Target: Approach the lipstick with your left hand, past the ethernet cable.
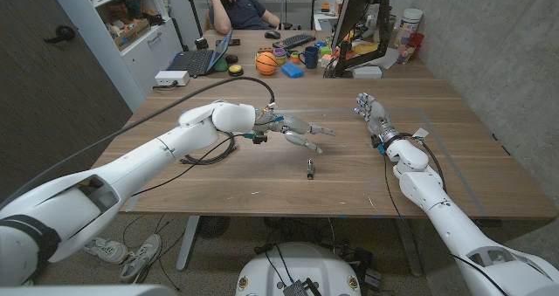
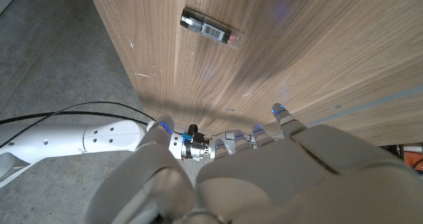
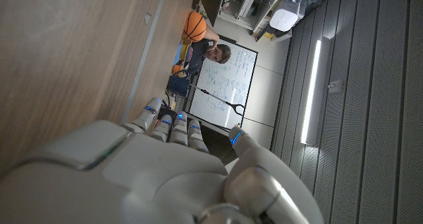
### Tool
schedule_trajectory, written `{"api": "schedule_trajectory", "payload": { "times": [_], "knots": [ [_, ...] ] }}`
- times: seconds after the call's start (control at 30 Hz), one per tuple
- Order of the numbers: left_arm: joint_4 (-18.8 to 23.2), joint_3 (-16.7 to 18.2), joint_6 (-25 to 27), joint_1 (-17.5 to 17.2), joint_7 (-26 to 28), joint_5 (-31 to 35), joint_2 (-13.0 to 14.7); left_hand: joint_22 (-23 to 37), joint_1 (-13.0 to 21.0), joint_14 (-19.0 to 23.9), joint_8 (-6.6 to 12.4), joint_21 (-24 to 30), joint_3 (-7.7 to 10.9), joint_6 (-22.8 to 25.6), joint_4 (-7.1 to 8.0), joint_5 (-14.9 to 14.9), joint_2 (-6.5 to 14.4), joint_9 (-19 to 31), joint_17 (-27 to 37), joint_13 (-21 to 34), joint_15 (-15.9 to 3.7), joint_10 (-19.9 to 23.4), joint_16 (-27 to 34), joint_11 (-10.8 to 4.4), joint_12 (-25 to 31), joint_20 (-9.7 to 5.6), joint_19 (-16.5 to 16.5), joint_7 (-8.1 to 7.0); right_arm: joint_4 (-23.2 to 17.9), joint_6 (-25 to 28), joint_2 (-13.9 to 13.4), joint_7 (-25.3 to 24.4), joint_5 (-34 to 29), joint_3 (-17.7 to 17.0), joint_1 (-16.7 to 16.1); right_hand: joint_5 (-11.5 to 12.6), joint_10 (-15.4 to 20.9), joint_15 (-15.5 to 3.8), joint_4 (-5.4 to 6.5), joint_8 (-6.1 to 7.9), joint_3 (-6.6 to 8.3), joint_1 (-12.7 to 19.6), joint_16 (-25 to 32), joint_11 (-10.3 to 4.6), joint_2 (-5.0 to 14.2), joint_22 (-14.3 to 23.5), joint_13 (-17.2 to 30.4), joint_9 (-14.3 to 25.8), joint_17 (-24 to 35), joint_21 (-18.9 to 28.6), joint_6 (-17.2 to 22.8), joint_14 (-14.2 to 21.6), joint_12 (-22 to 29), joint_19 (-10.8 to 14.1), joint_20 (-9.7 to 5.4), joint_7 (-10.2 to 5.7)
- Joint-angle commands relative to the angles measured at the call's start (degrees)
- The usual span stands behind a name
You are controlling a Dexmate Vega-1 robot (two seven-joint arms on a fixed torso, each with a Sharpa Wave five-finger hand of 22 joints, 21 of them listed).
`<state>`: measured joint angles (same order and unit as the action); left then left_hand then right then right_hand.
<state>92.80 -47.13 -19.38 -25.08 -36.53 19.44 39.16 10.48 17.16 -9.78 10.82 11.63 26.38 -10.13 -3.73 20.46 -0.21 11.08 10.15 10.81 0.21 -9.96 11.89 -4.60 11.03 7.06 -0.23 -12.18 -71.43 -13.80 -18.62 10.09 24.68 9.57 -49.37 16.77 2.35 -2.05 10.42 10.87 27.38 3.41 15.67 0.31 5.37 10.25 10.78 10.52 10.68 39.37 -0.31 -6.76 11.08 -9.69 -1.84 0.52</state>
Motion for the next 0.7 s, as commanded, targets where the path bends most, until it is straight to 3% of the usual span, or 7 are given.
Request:
{"api": "schedule_trajectory", "payload": {
  "times": [0.03, 0.7],
  "knots": [
    [2.0, -1.6, 2.1, 0.7, -2.8, 3.8, -0.2, 0.1, 1.7, -3.4, 0.49, 0.2, 0.18, -15.4, -1.01, 0.6, 0.2, 0.2, 0.2, 0.3, 0.08, -8.6, 0.2, 0.35, 0.3, 0.26, 0.4, -0.47, -0.9, 0.1, -0.3, -0.2, 0.3, -0.2, -0.9, -0.1, 0.3, -0.15, 0.02, 0.05, -0.16, -0.7, -0.1, -0.50, 4.29, 0.1, 0.3, 0.3, 0.1, 0.0, 0.2, -0.1, 0.1, 0.0, -0.53, 0.11],
    [4.6, -2.9, 5.4, 1.0, -8.3, 5.9, 0.4, -0.1, 10.2, -1.0, 1.71, 0.6, 0.47, -14.2, -5.26, 2.4, 0.3, 0.4, 0.1, 0.3, 0.97, -6.6, 0.7, 0.99, 0.6, 1.19, 3.5, -0.42, -1.5, -0.1, -0.4, -0.6, 0.4, -0.3, -1.4, -0.1, 0.2, -0.20, 0.03, 0.02, -0.37, -0.9, -0.2, -0.63, 4.20, 0.1, 0.3, 0.3, 0.1, -0.2, 0.1, 0.0, 0.1, 0.1, -0.52, 0.07]
  ]
}}
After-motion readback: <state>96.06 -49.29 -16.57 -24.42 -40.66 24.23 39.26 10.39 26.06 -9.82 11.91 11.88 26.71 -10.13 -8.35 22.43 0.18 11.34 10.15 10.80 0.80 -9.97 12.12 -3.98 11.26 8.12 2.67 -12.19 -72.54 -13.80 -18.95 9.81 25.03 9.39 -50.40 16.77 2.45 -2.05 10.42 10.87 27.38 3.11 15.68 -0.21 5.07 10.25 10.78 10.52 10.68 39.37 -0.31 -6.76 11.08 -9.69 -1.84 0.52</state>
